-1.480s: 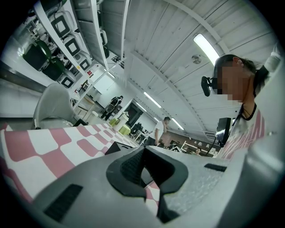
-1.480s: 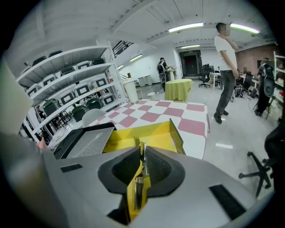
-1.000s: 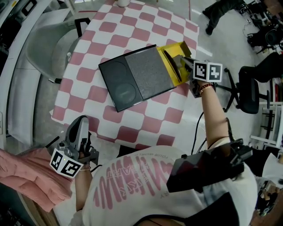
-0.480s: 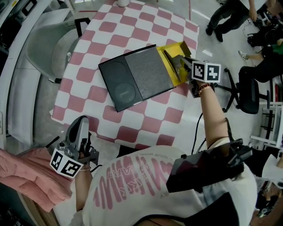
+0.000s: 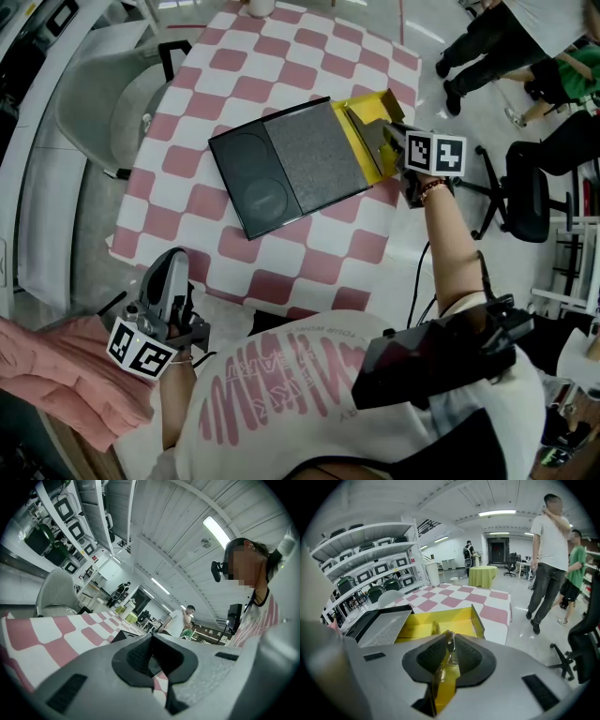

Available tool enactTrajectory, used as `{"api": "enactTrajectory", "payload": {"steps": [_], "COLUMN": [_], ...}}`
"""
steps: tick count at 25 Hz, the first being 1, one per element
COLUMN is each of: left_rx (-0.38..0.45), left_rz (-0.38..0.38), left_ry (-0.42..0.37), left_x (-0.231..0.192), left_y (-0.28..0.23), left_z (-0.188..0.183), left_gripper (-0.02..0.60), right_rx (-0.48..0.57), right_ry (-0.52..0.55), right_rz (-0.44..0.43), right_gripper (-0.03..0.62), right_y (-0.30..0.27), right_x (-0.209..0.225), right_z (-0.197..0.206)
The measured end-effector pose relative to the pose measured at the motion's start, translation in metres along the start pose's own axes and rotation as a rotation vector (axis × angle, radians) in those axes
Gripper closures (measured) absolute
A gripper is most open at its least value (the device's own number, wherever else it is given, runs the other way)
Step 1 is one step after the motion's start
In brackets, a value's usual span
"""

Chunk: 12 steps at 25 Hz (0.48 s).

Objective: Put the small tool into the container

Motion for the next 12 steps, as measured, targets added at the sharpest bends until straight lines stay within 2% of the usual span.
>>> {"api": "enactTrajectory", "payload": {"steps": [12], "left_rx": [0.001], "left_rz": [0.004], "left_ry": [-0.007], "left_x": [0.0016], "left_y": [-0.0001], "left_z": [-0.0017], "left_gripper": [0.574], "right_rx": [0.014], "right_ry": [-0.009], "right_rz": [0.004], "right_gripper": [0.530], "right_y": [0.0024], "right_x": [0.0018], "right_z": [-0.0001]}}
Point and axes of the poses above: the fingertips, and each gripper's own axes: y backward along the fingers, x to its right, z out of its underside, the point moved 9 cm from there along y, backward along the fingers, and after that the axes turned 12 degrees about -y, right-handed, at the moved point
